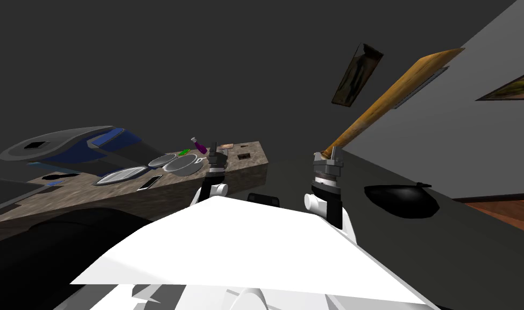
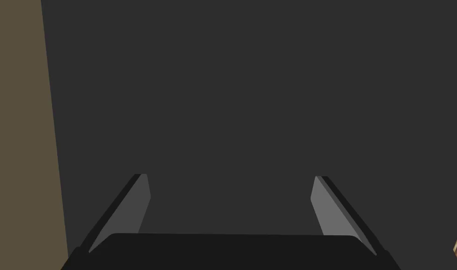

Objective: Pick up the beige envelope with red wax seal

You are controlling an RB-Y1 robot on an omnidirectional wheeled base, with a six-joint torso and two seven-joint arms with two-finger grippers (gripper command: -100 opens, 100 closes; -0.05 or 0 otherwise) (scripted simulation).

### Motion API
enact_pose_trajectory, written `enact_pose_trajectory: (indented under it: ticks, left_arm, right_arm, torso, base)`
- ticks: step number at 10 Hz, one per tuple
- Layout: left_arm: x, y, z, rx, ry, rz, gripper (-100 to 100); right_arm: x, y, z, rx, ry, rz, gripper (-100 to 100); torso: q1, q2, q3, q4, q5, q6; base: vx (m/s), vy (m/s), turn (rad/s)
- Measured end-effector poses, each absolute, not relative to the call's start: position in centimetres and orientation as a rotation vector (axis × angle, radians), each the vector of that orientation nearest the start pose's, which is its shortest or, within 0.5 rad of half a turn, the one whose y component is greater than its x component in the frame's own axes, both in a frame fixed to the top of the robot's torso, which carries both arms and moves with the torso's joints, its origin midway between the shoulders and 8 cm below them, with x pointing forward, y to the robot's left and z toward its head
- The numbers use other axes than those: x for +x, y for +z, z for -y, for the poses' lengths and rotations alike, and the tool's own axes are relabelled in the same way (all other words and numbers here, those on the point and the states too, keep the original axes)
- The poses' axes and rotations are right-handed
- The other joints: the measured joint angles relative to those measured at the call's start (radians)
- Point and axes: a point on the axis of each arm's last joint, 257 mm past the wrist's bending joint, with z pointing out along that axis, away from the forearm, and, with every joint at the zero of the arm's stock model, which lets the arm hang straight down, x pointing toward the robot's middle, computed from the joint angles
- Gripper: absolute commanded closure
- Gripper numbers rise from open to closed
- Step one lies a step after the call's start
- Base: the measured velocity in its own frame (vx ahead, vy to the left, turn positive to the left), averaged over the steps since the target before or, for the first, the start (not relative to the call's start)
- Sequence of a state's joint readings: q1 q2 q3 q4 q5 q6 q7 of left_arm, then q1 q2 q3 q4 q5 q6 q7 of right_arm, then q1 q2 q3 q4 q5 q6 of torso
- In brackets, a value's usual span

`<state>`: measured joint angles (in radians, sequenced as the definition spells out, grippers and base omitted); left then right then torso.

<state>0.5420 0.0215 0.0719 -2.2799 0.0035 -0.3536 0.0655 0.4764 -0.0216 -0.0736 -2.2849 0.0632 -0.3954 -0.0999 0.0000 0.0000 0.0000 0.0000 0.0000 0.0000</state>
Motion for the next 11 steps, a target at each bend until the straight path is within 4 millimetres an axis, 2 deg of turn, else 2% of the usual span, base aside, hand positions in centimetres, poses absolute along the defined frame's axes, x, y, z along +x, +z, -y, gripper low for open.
enact_pose_trajectory:
  ticks: [4,7,11]
  left_arm:
    - [38.5,-4.0,-30.9,-0.810,-1.216,-0.836,-100]
    - [41.7,-6.9,-30.5,-0.842,-1.187,-0.944,-100]
    - [45.6,-10.1,-31.4,-0.885,-1.139,-1.067,-100]
  right_arm:
    - [35.9,1.5,29.8,0.702,1.266,-0.683,0]
    - [35.9,1.5,29.8,0.702,1.266,-0.683,0]
    - [35.9,1.5,29.8,0.702,1.266,-0.683,0]
  torso:
    - [-0.004,0.000,0.000,0.000,-0.001,0.000]
    - [-0.005,0.000,0.000,0.000,-0.001,0.000]
    - [-0.004,-0.001,-0.001,0.000,-0.001,0.000]
  base:
    - [-0.011,-0.060,-0.023]
    - [-0.007,-0.076,-0.037]
    - [0.011,-0.053,-0.025]
